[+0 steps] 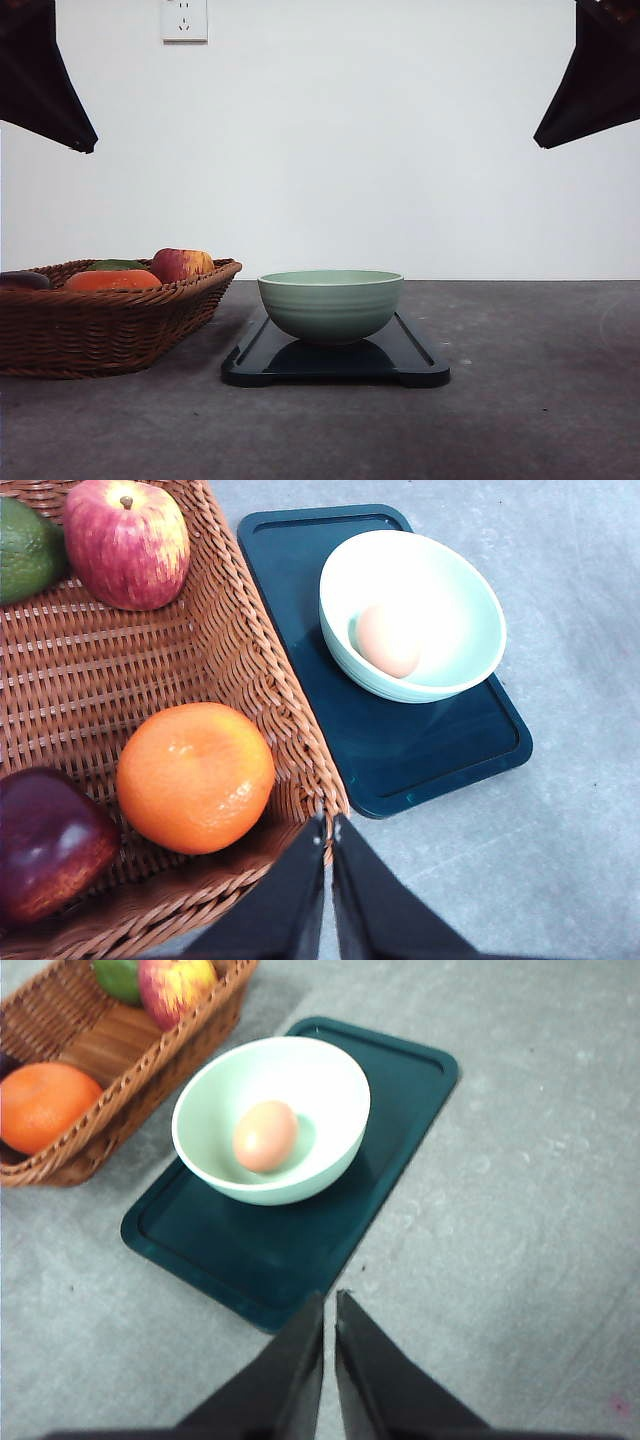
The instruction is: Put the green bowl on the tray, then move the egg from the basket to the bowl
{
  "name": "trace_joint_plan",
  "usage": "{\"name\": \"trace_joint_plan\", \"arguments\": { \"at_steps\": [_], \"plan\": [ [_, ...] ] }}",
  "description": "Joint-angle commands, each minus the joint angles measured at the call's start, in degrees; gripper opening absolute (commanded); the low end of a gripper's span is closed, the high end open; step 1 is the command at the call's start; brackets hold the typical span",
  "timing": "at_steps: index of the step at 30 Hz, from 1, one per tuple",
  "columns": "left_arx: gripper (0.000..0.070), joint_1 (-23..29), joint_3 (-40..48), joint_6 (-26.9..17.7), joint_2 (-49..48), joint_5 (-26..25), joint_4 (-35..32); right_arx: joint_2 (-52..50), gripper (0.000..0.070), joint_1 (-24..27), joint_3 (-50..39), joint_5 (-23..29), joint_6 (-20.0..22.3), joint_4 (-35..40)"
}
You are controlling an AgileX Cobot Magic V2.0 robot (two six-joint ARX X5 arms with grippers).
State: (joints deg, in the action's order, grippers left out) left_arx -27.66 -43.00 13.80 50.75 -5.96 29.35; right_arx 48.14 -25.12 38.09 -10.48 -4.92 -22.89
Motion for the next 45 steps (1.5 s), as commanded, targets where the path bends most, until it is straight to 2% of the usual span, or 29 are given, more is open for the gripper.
{"name": "trace_joint_plan", "arguments": {
  "at_steps": [1, 3, 4, 9, 13, 17, 21, 26, 31, 45],
  "plan": [
    [0.0, -0.17, -0.55, -1.88, -0.3, 0.37, -0.69, 0.42, 0.0011, -0.28, 0.33, 0.02, -0.4, 0.69],
    [0.0, 1.05, -0.26, -6.42, -1.01, 0.5, -1.25, 0.42, 0.0011, -0.28, 0.33, 0.0, -0.4, 0.68],
    [0.0, 2.11, 0.57, -6.9, -1.65, 0.38, -2.49, 0.42, 0.0011, -0.28, 0.33, 0.01, -0.4, 0.68],
    [0.0, 10.1, 9.83, -7.13, -8.24, 0.28, -13.82, 0.42, 0.0011, -0.28, 0.33, 0.02, -0.4, 0.66],
    [0.0, 18.15, 20.58, -7.5, -17.92, 0.4, -23.92, 0.42, 0.0011, -0.28, 0.33, 0.0, -0.4, 0.67],
    [0.0, 24.56, 29.59, -8.82, -27.85, 0.42, -29.35, 0.42, 0.0011, -0.28, 0.33, 0.02, -0.4, 0.68],
    [0.0, 27.88, 35.52, -9.63, -35.96, 0.53, -29.15, 0.42, 0.0011, -0.28, 0.33, 0.0, -0.4, 0.68],
    [0.0, 29.34, 41.4, -11.84, -44.03, 0.62, -29.01, 0.42, 0.0011, -0.28, 0.33, 0.02, -0.4, 0.68],
    [0.0, 29.84, 42.27, -14.69, -50.21, 0.72, -24.14, 0.42, 0.0011, -0.28, 0.33, 0.0, -0.4, 0.63],
    [0.0, 29.83, 42.27, -14.56, -50.56, 0.7, -26.15, 0.42, 0.0011, -0.28, 0.33, 0.01, -0.4, 0.61]
  ]
}}
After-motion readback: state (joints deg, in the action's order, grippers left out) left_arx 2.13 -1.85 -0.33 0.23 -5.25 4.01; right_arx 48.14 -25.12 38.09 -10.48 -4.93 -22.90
